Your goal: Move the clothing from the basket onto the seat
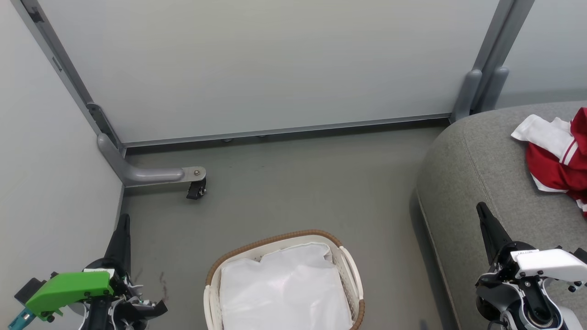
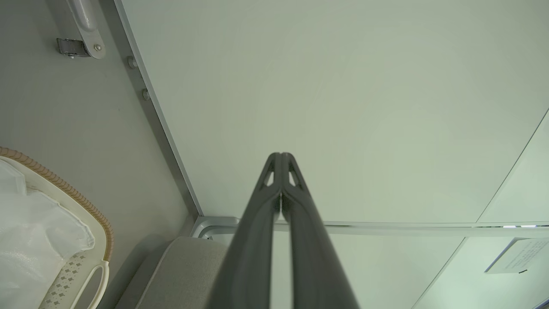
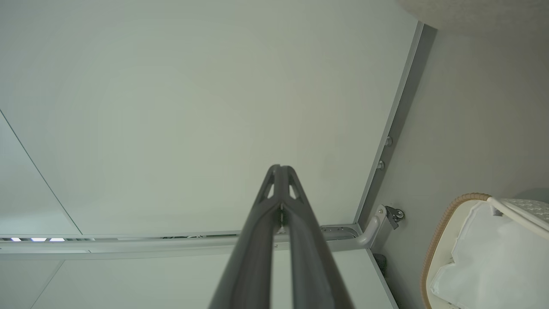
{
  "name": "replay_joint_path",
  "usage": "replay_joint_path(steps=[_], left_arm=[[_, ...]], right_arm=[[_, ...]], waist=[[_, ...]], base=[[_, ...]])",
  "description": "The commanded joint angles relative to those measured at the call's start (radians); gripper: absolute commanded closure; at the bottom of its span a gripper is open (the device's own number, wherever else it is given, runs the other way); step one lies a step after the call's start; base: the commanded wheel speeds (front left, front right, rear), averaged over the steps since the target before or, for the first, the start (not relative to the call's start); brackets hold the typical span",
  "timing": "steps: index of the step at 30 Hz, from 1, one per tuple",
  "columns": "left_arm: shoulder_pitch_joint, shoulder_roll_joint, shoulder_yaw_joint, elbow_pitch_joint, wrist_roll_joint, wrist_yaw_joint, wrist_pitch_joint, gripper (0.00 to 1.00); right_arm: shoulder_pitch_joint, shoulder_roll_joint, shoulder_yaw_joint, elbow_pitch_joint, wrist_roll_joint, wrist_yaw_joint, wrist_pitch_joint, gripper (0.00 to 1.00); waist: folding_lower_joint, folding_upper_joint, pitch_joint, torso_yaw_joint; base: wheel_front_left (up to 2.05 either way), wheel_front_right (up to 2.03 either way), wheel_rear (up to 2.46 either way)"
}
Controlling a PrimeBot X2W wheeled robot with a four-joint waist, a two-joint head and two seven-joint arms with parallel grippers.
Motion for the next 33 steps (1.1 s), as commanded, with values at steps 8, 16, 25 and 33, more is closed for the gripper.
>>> replay_joint_path(steps=[8,16,25,33], left_arm=[[-0.010,0.007,0.002,-0.002,-0.003,-0.005,0.003,1.00],[-0.010,0.007,0.002,-0.001,-0.003,-0.005,0.003,1.00],[-0.010,0.007,0.002,-0.001,-0.003,-0.005,0.003,1.00],[-0.010,0.007,0.002,-0.001,-0.003,-0.005,0.003,1.00]], right_arm=[[0.011,-0.006,-0.002,-0.003,0.003,0.000,0.003,1.00],[0.011,-0.006,-0.002,-0.003,0.003,0.000,0.003,1.00],[0.011,-0.006,-0.002,-0.003,0.003,0.000,0.003,1.00],[0.011,-0.006,-0.002,-0.003,0.003,0.000,0.003,1.00]], waist=[[0.0000,0.0000,0.000,0.000],[0.0000,0.0000,0.000,0.000],[0.0000,0.0000,0.000,0.000],[0.0000,0.0000,0.000,0.000]], base=[[0.00,0.00,0.00],[0.00,0.00,0.00],[0.00,0.00,0.00],[0.00,0.00,0.00]])
